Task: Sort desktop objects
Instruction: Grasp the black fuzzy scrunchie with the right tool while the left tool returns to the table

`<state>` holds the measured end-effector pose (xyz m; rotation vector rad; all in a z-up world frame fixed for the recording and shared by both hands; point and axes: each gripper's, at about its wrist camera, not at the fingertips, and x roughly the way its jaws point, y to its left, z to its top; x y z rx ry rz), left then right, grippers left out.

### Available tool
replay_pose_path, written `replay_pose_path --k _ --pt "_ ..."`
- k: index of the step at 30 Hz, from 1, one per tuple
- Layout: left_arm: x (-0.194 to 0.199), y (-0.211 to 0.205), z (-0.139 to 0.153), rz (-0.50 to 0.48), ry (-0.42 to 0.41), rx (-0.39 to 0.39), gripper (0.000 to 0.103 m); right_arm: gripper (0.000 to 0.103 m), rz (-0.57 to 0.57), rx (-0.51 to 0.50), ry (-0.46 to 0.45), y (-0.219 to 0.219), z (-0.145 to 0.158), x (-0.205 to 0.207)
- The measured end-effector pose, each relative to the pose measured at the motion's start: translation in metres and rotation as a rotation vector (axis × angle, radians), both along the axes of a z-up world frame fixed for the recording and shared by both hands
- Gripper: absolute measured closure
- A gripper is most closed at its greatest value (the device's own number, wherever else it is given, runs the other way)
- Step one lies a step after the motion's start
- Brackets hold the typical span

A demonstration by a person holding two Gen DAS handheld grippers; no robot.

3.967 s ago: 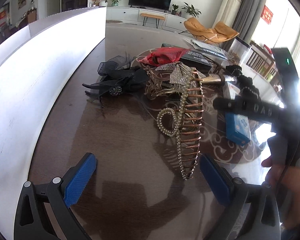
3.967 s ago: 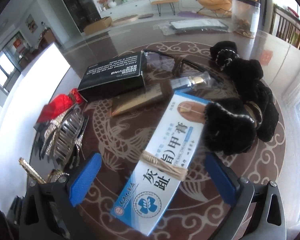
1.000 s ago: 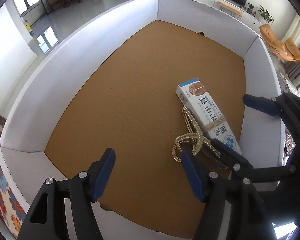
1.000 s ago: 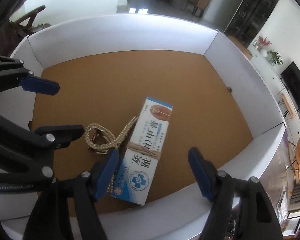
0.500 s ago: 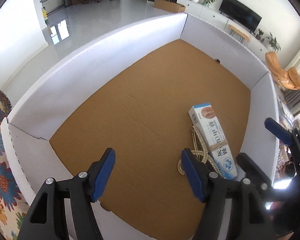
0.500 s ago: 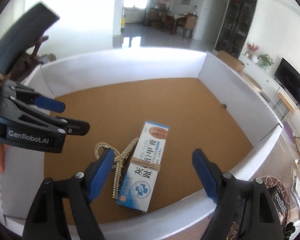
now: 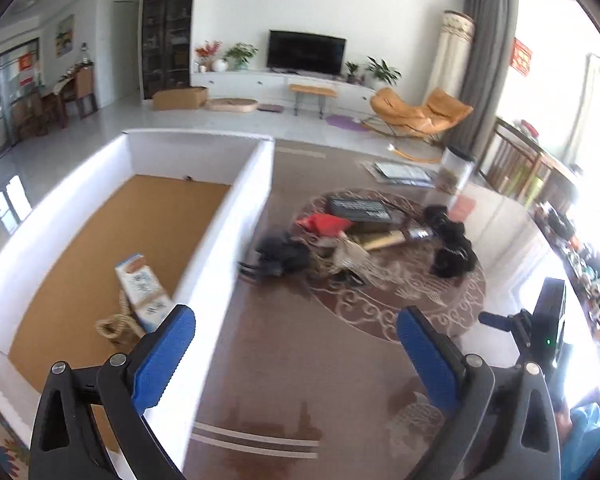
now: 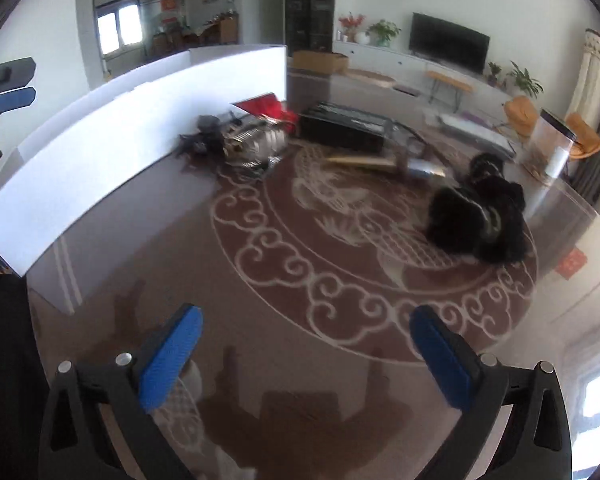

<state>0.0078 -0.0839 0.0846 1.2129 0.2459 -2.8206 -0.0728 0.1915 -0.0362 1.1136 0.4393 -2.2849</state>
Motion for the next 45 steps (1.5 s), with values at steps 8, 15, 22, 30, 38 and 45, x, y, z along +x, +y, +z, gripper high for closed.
replay_pose_path --k 8,15,22,30,38,45 --pt "-0.046 0.087 -0.098 -0.071 -0.221 -0.012 0.0 0.0 -0.197 0.007 -0.067 0.073 -0.013 -0.006" --pt "-0.04 0.095 -0.113 -0.071 -0.149 -0.115 0.0 0.0 -0.236 -0.013 -0.043 0.069 -0.013 -0.014" --pt "-0.036 0.095 -0.11 -0.069 -0.146 -0.112 0.0 0.0 -0.26 -0.017 -0.04 0.061 -0.013 -0.023" --pt "-0.043 0.097 -0.117 -0.061 -0.15 -0.109 0.0 0.0 -0.277 -0.02 -0.042 0.038 -0.015 -0.068" --pt "-0.048 0.097 -0.122 -0.053 -0.147 -0.11 0.0 0.0 -0.363 -0.022 -0.041 0.016 -0.014 -0.124" --pt "-0.048 0.096 -0.121 -0.053 -0.147 -0.11 0.0 0.0 -0.398 -0.042 -0.052 0.011 -0.013 -0.152"
